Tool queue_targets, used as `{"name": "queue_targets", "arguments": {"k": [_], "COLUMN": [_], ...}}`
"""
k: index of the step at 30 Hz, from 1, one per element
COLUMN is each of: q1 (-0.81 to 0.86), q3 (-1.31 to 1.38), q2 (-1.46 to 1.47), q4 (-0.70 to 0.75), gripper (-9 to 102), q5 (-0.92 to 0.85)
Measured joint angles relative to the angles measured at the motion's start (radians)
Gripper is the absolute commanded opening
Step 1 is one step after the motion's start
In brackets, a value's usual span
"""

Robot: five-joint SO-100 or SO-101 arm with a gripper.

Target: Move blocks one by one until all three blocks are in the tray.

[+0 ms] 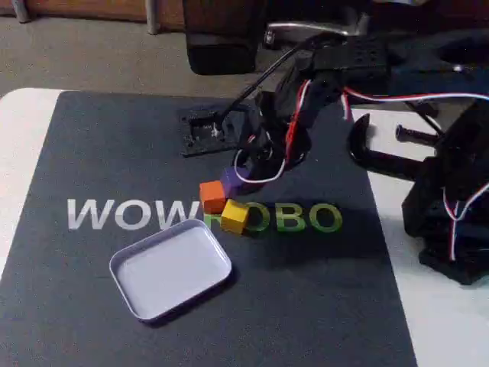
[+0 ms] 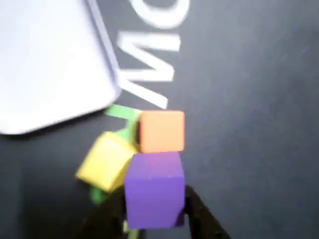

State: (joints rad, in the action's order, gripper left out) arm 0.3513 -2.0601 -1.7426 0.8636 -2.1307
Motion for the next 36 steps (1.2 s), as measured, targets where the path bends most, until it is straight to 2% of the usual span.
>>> {"name": "queue_targets", "arguments": {"k": [9, 16, 24, 36], "q1": [-0.150, -0.275, -0.328, -0.321], "q3": [0.000, 0.000, 0.014, 0.218], "q2": [-0.095, -0.092, 0.071, 0.336], "q4": [0.029, -0.029, -0.164, -0.175], "gripper": [7, 7, 7, 9], "q5": [0.040, 0.089, 0.123, 0.167]}}
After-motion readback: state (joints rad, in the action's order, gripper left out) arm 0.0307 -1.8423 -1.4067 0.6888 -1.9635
